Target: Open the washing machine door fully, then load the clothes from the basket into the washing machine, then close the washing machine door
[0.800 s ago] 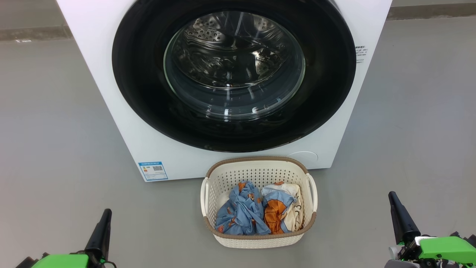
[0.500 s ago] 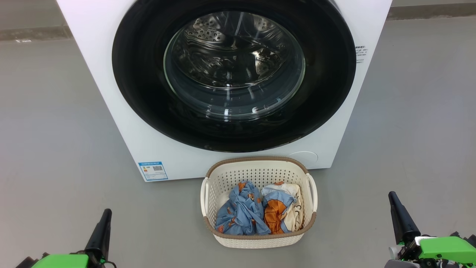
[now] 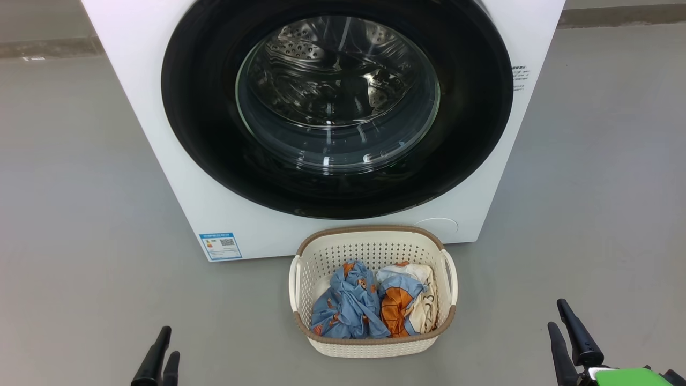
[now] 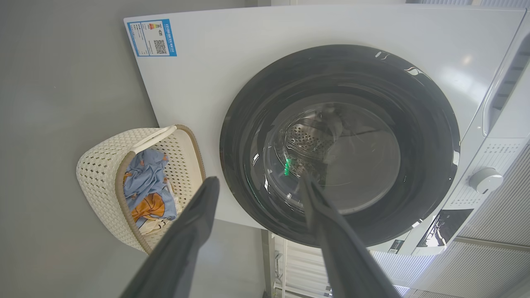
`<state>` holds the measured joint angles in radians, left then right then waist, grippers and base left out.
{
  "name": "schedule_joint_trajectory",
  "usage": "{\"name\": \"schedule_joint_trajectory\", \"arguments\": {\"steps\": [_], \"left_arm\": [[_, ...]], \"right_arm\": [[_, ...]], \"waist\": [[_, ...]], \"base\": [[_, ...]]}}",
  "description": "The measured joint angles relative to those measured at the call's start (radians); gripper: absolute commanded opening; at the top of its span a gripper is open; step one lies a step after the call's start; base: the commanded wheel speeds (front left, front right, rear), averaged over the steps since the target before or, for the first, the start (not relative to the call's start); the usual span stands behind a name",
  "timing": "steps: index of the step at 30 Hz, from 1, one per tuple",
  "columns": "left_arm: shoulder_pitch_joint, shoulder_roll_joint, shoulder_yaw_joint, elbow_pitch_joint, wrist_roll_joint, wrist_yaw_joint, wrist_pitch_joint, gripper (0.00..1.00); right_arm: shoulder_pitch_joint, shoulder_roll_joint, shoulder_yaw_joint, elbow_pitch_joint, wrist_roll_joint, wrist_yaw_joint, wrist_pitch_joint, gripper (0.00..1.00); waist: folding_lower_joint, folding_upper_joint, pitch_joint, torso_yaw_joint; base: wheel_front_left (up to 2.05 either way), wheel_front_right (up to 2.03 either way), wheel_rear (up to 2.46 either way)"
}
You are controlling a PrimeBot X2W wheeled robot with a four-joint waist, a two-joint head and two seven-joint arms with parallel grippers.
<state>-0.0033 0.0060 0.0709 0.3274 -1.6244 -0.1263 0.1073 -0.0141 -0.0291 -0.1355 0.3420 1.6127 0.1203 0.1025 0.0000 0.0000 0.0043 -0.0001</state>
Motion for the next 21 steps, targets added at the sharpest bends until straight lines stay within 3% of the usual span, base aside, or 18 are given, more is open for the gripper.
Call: {"name": "schedule_joint_trajectory", "arguments": {"steps": [10, 21], "left_arm": [[-0.001, 0.003, -0.01, -0.017, 0.044, 0.0, -0.03, 1.0], [-0.001, 0.01, -0.018, -0.049, 0.18, 0.0, -0.063, 1.0]], "right_arm": [[-0.001, -0.004, 0.019, -0.002, -0.03, 0.0, -0.032, 1.0], [-0.006, -0.011, 0.025, -0.019, -0.184, 0.0, -0.061, 1.0]], "waist": [[0.0002, 0.0, 0.002, 0.0], [0.0001, 0.0, 0.007, 0.0]], "base": [[0.0, 0.0, 0.0], [0.0, 0.0, 0.0]]}}
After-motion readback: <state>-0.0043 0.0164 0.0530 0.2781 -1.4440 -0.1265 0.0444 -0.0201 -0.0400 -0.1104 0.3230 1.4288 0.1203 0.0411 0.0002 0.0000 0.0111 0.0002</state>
